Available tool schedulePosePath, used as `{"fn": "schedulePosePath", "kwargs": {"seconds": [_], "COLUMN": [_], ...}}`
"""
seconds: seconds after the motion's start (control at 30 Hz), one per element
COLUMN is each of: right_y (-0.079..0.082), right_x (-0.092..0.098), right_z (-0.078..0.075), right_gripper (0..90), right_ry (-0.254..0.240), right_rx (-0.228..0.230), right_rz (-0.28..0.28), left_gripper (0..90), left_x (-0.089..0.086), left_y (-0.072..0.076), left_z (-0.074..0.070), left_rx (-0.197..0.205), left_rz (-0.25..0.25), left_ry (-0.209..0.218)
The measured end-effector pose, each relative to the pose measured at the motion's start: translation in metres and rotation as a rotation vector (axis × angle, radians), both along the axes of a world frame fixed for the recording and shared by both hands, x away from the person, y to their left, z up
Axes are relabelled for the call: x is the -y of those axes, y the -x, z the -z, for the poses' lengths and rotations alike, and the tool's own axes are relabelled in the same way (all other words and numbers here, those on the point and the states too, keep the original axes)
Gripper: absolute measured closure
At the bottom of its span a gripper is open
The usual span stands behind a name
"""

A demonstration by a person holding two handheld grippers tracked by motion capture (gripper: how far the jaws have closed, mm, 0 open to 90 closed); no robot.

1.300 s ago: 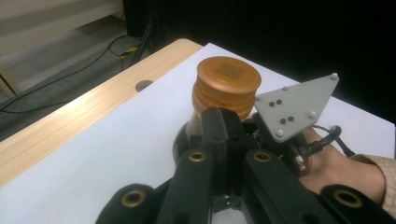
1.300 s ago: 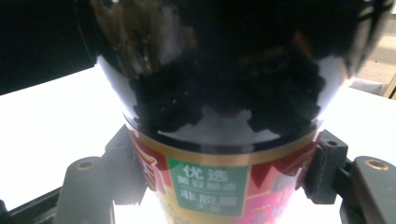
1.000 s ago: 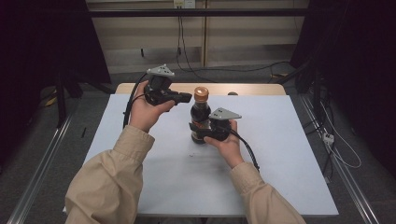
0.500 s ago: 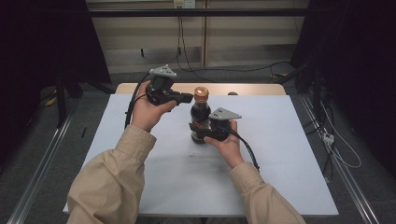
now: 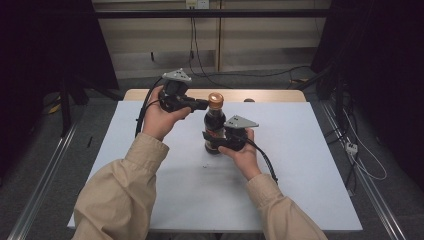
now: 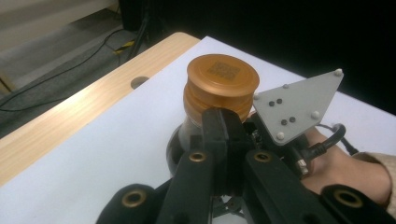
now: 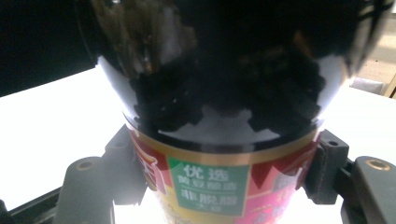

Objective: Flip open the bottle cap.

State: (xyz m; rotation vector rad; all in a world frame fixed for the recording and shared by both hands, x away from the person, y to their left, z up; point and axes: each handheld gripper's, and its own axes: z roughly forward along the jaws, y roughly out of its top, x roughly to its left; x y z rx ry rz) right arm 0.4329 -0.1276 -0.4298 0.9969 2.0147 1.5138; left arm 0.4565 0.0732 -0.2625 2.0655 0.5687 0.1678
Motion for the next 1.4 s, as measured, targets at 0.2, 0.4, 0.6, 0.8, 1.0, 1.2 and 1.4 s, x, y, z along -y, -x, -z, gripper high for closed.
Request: {"fn": "schedulePosePath", "kwargs": {"seconds": [0.2, 0.4, 0.6, 0.8, 1.0, 1.2, 1.4], "right_y": [0.000, 0.000, 0.000, 0.000, 0.000, 0.000, 0.000], "right_x": [0.000, 0.001, 0.000, 0.002, 0.003, 0.003, 0.003], "right_z": [0.000, 0.000, 0.000, 0.001, 0.001, 0.001, 0.001], "right_gripper": [30.4, 30.4, 30.3, 30.3, 30.4, 30.4, 30.4], "right_ry": [0.000, -0.008, -0.009, -0.017, -0.028, -0.029, -0.030], "right_rx": [0.000, -0.006, -0.005, -0.006, -0.009, -0.011, -0.008], "right_rz": [0.001, 0.005, 0.006, 0.009, 0.017, 0.017, 0.019], "left_gripper": [90.0, 90.0, 90.0, 90.0, 90.0, 90.0, 90.0], "left_x": [0.000, 0.006, 0.005, 0.009, 0.011, 0.012, 0.014], "left_y": [0.001, 0.003, 0.001, 0.000, -0.002, -0.002, -0.002], "left_z": [-0.001, -0.004, -0.005, -0.006, -0.007, -0.008, -0.010], "left_rx": [0.001, 0.010, 0.013, 0.014, 0.010, 0.012, 0.023], "left_rz": [-0.005, -0.005, -0.008, -0.004, 0.003, 0.002, 0.000], "left_ry": [0.007, 0.016, 0.031, 0.042, 0.039, 0.047, 0.054]}}
